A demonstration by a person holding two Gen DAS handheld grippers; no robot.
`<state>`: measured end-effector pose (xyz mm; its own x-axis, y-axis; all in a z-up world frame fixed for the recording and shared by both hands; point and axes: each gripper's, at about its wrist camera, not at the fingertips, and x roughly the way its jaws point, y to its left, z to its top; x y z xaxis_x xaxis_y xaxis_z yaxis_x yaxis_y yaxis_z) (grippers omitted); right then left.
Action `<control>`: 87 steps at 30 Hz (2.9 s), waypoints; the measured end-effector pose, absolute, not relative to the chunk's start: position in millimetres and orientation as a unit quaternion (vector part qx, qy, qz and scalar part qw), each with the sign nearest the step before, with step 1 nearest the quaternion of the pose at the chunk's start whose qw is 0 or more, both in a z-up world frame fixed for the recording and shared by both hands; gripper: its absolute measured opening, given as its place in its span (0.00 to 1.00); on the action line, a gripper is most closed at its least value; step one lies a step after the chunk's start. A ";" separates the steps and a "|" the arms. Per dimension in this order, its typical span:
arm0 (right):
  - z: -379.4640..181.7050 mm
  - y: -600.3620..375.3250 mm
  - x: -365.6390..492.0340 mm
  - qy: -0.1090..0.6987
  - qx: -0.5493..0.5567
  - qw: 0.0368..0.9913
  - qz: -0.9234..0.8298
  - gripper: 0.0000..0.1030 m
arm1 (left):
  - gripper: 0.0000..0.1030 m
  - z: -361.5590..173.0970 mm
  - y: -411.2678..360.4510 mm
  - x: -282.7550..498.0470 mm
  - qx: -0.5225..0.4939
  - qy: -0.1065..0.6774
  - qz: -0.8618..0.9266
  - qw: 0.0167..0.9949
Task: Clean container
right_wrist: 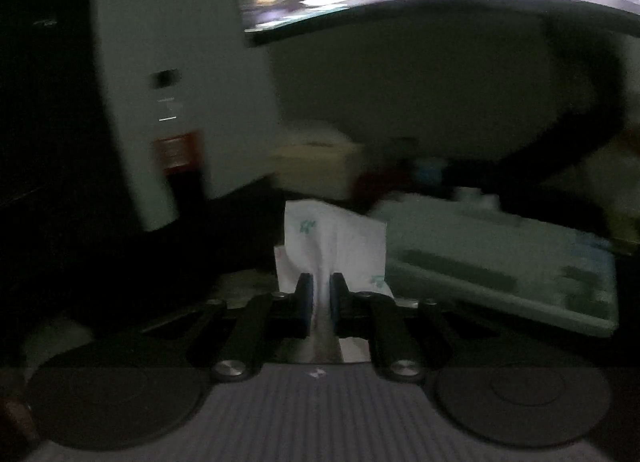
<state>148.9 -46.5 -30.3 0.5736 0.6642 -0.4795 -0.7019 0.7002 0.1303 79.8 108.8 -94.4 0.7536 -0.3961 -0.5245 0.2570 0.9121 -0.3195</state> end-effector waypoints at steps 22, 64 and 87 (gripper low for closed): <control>-26.3 -57.6 183.8 0.288 -0.031 0.901 0.322 0.13 | 1.00 -95.0 108.0 78.7 -0.112 0.303 -0.174 0.930; -22.3 -50.1 166.4 0.278 -0.057 0.880 0.380 0.13 | 1.00 -95.0 85.4 68.7 -0.072 0.305 -0.187 0.931; -20.6 -52.8 154.2 0.287 -0.053 0.854 0.431 0.14 | 1.00 -95.4 79.8 67.6 -0.066 0.308 -0.210 0.925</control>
<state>154.2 -52.8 -20.6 0.4627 0.7061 -0.5360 -0.7665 0.6224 0.1583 67.6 79.8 -95.4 0.7214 -0.4298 -0.5430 0.3480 0.9029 -0.2523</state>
